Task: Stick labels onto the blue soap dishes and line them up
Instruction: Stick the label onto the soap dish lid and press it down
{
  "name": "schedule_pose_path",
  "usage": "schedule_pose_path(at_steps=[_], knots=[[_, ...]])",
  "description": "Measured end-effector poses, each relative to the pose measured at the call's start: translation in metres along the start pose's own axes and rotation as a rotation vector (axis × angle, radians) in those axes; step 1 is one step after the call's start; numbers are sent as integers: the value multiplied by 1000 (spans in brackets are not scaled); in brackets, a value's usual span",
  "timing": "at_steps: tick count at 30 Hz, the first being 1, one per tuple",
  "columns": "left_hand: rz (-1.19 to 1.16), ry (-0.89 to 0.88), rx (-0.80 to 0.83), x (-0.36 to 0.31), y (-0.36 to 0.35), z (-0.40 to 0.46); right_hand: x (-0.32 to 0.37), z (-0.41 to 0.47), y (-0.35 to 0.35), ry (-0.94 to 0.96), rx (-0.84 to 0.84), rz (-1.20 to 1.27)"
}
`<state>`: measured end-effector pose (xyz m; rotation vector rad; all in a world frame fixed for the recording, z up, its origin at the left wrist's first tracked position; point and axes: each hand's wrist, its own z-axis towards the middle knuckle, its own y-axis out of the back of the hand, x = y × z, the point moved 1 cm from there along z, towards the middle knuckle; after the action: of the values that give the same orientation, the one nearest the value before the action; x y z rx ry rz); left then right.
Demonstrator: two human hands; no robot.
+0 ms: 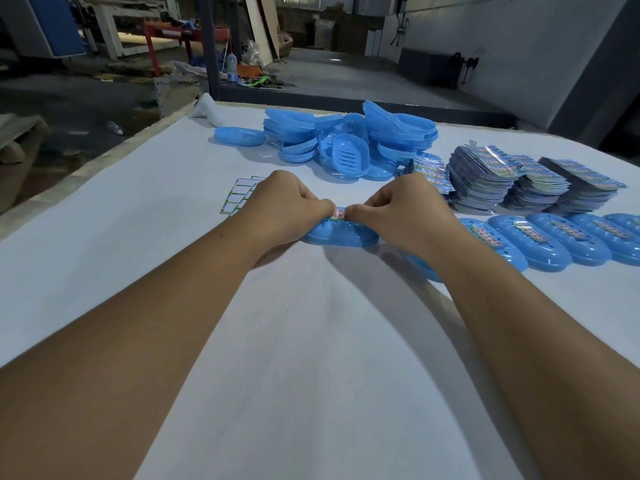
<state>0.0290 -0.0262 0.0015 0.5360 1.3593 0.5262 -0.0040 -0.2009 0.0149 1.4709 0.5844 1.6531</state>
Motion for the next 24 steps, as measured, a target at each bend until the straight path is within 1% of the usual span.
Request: schedule_pose_path(at_steps=[8,14,24], knots=[[13,0,1,-1,-1,0,1,0,1,-14,19,-10],[47,-41,-7,-1,-2,-2,0,0,-1,-4,24,4],[236,-96,-77,-1,-6,5,-1,2,-2,-6,12,-46]])
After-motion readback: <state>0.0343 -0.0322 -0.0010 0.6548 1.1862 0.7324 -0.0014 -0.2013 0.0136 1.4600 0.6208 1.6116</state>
